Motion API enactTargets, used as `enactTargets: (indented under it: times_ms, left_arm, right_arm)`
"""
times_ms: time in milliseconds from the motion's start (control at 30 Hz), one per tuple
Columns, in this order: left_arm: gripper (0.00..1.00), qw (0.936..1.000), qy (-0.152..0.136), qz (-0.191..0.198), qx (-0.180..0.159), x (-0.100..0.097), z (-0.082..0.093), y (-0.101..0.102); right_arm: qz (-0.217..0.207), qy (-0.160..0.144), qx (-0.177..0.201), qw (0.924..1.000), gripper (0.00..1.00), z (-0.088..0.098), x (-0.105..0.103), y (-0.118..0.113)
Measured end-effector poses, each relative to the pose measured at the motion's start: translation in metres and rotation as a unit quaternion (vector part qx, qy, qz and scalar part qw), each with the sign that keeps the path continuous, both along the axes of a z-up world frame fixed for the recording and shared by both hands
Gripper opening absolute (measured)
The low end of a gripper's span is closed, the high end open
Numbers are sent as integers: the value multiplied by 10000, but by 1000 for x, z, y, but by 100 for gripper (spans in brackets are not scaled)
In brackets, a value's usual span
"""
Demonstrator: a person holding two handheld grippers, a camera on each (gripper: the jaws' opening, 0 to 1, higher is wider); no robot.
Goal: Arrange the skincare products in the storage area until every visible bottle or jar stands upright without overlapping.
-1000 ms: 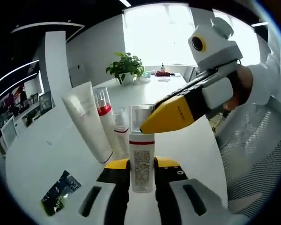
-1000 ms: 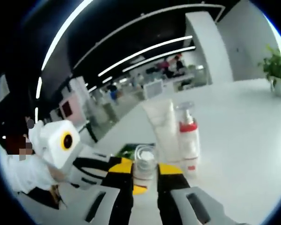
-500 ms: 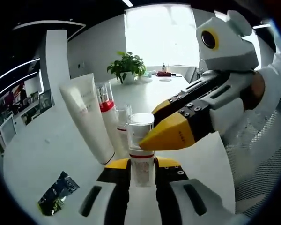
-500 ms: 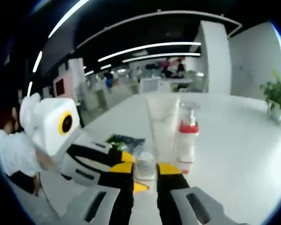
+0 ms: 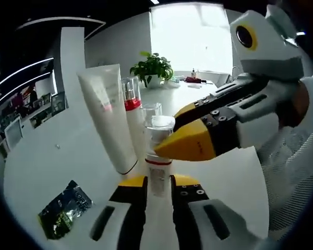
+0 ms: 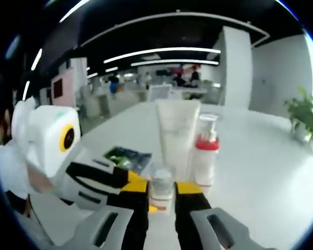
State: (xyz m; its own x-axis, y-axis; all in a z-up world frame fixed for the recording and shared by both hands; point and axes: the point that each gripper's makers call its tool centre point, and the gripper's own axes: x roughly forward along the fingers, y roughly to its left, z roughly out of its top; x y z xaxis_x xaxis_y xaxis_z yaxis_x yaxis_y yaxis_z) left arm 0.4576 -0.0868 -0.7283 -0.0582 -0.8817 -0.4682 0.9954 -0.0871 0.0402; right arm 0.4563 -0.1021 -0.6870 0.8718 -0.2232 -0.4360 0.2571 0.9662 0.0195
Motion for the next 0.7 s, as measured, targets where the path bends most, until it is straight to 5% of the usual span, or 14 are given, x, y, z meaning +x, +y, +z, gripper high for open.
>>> enactTargets:
  times_ms: [133, 600, 700]
  left_arm:
    - [13, 9997, 78, 229, -56, 7, -1, 1]
    - [13, 9999, 147, 11, 41, -3, -10, 0]
    - [13, 9992, 344, -193, 18, -13, -11, -2]
  right_arm:
    - [-140, 20, -194, 9997, 11, -1, 4, -9]
    - [-447, -130, -229, 9987, 11, -3, 17, -18]
    - [-497, -165, -203, 9984, 11, -4, 18, -18]
